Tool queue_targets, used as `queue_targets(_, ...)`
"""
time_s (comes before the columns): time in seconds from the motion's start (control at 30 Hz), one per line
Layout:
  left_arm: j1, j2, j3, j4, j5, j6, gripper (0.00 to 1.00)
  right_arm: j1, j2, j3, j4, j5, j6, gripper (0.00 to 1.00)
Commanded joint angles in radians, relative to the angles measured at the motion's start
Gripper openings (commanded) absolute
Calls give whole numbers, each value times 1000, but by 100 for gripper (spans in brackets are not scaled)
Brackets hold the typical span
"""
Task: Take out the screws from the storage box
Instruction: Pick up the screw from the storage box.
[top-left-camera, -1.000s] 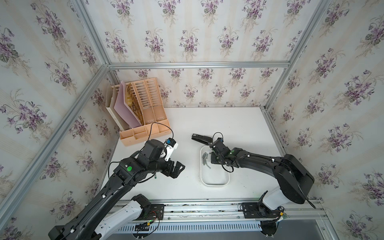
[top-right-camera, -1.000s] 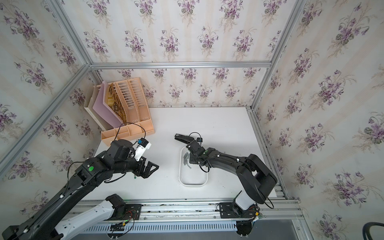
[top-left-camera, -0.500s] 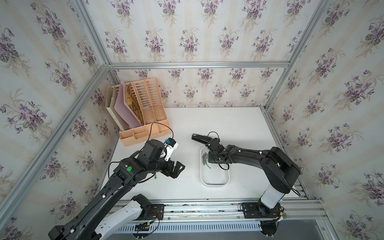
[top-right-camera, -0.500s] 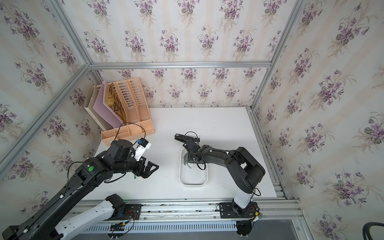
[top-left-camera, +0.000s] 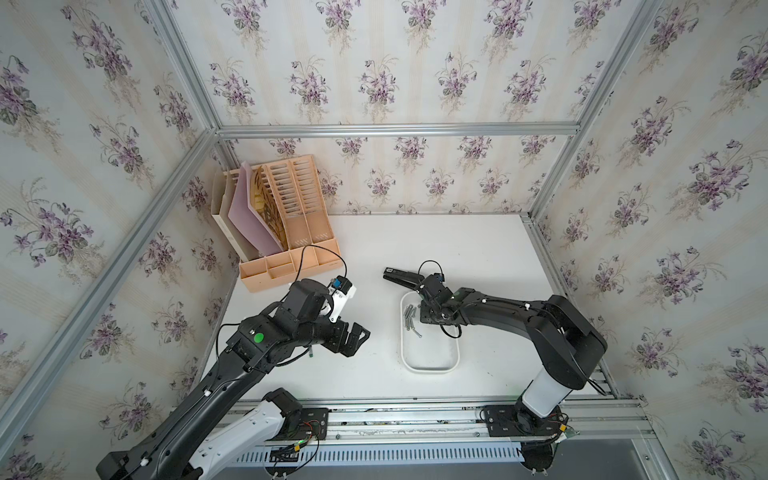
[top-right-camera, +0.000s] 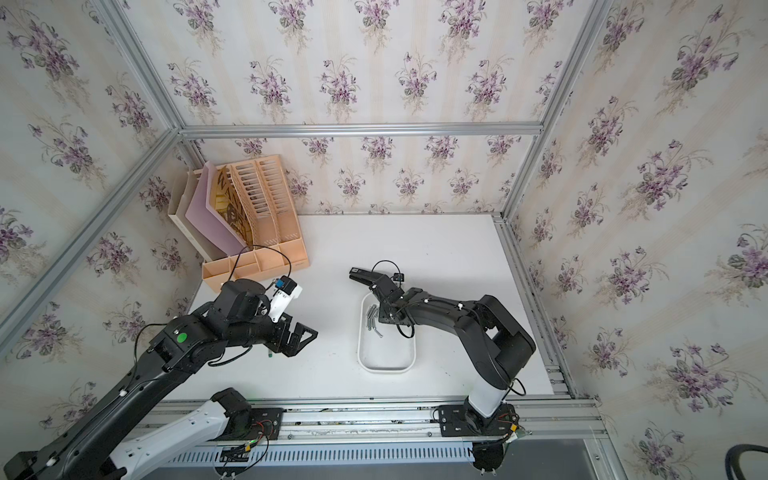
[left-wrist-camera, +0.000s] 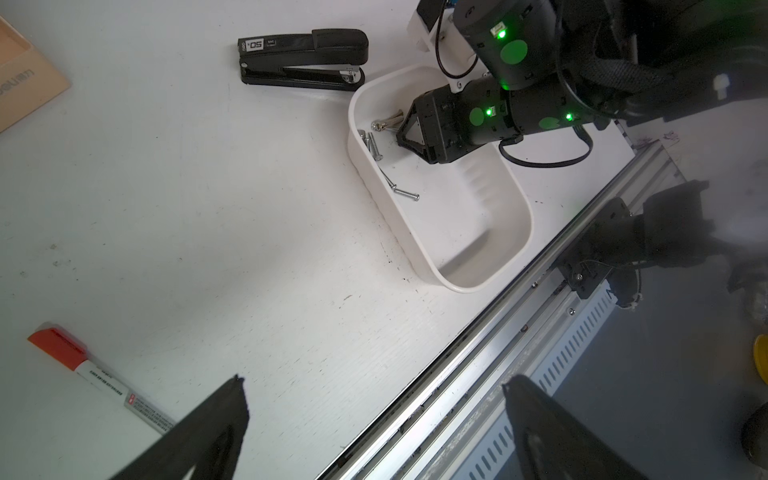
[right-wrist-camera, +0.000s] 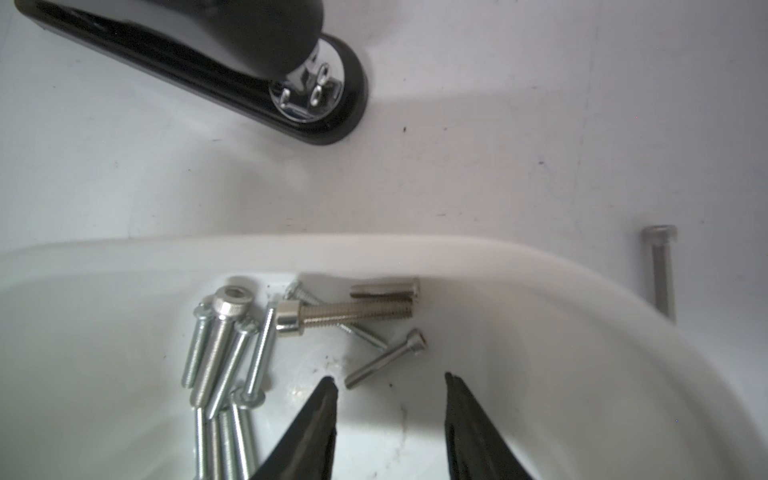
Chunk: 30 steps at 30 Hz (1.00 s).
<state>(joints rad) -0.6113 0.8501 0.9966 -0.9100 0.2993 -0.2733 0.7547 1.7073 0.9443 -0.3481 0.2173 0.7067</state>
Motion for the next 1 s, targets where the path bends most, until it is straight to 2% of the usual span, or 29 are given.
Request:
queue_targets(0.0,-2,-1,0,4,-2,-4,99,-5,24,19,-20,10,-9,44)
queue_targets(0.17,-4,-7,-1,4,-1,-3,99,-12,69,42,-28,-9,-15,37)
queue_targets(0.23,-5,-8,0,4,-2,-3,99,-12,70,41,-26,-11,-16,30)
queue_targets(0.3,-5,-7,0,4,-2,-3,99,-12,63,39,-29,-4,-15,18)
queue_targets(0.43,-5,-6,0,4,-2,-4,99,-12,39,32,-32,9,-16,8)
queue_targets(0.6,-5,-6,-1,4,-3,-4,99,-12,18,27,-33,11,-20,1)
queue_targets(0.73,-7,-8,-1,3,-4,-4,99,-12,-31,13,-7,-11,-47,0)
queue_targets(0.87,-8,-6,-1,4,-3,-4,99,-13,-146,-26,39,-21,-78,0)
queue_targets(0.97,-11,-8,-1,2,-3,-4,99,-13,-254,-61,57,17,-88,0)
